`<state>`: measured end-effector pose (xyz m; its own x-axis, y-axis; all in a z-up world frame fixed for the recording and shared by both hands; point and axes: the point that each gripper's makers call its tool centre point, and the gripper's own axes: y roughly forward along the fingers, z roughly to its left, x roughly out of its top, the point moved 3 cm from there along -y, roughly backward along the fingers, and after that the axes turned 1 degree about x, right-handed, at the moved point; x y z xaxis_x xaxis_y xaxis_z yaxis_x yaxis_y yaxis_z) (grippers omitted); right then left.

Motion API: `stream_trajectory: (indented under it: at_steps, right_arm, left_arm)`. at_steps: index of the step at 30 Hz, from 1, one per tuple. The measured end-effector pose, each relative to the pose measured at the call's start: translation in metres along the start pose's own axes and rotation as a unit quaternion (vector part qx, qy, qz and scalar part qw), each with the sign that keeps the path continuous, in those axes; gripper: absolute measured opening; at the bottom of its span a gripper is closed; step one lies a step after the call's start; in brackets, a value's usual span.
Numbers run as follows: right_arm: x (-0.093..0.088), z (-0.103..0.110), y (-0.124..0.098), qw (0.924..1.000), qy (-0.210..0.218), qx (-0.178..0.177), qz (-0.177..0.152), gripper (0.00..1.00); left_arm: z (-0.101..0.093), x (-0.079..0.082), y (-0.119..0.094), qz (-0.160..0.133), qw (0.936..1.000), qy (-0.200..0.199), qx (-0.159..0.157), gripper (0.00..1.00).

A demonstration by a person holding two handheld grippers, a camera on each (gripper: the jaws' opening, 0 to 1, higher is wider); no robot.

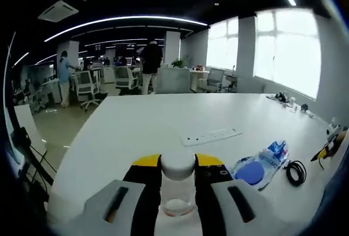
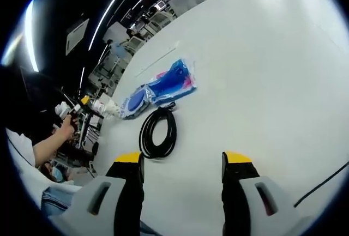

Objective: Arrange the tabletop items into an orderly group along one side of the table until the central work area is clear of visible clutter.

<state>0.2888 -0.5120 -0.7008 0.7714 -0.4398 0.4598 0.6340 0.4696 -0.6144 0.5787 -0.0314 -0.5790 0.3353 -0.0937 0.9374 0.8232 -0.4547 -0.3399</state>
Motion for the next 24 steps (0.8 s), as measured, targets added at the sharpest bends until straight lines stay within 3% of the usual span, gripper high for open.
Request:
stream_trajectory:
  at_steps: [6,19,24]
  right_arm:
    - [-0.005,-0.003,-0.001,1.0,0.004,-0.003,0.0,0.57]
    - [-0.014,-0.006,0.001,0.9998,0.016,-0.005,0.009,0.57]
    - [-0.011,0.0,0.003,0.9999,0.013,-0.002,0.011,0.57]
  left_arm:
    - [-0.004,0.0,0.007,0.003,1.0,0.005,-0.006,0.21]
    - [-0.012,-0.015,0.015,0.038,0.9989,0.026,-0.01,0.21]
    - [-0.012,-0.015,0.01,0.023,0.9995,0.021,-0.004,0.21]
